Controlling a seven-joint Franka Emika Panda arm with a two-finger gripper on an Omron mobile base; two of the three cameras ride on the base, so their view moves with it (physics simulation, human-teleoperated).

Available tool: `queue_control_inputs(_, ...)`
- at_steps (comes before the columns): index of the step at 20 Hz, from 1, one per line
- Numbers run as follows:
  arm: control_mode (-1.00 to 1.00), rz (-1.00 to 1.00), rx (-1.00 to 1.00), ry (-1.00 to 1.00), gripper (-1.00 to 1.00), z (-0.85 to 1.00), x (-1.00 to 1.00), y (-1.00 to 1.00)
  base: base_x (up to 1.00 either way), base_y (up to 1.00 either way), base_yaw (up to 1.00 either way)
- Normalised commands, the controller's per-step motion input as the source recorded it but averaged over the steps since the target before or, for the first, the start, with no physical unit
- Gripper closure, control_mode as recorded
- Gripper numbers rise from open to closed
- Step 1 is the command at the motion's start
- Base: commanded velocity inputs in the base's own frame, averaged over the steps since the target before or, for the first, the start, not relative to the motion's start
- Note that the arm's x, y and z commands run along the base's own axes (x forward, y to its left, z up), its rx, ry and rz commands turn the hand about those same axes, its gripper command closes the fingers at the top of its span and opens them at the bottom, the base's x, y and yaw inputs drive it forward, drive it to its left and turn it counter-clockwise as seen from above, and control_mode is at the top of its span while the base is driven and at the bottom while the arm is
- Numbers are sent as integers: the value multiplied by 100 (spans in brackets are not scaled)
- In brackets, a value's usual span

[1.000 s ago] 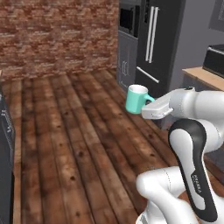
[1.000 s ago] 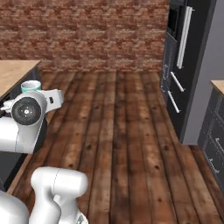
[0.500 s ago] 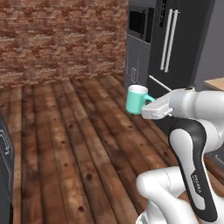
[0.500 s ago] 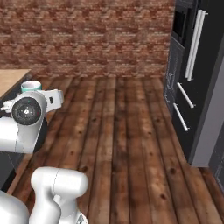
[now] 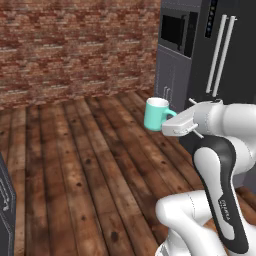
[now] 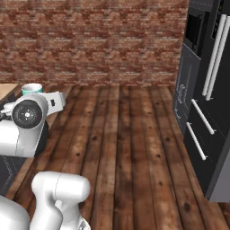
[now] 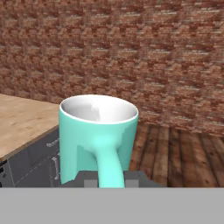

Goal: Open the cabinet directly in front. Then move the beer and the mug to the dining counter with the candle on it.

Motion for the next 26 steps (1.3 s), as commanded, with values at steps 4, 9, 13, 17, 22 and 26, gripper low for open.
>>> queue_control_inputs(4, 100, 0, 0, 0, 100, 0, 0, 0, 100, 16, 2)
queue_control_inputs(9, 100, 0, 0, 0, 100, 0, 0, 0, 100, 11, 5)
queue_control_inputs(13, 100, 0, 0, 0, 100, 0, 0, 0, 100, 18, 9)
queue_control_inputs(17, 100, 0, 0, 0, 100, 0, 0, 0, 100, 21, 16)
queue_control_inputs(22, 100, 0, 0, 0, 100, 0, 0, 0, 100, 15, 24)
queue_control_inputs(26, 100, 0, 0, 0, 100, 0, 0, 0, 100, 1, 30)
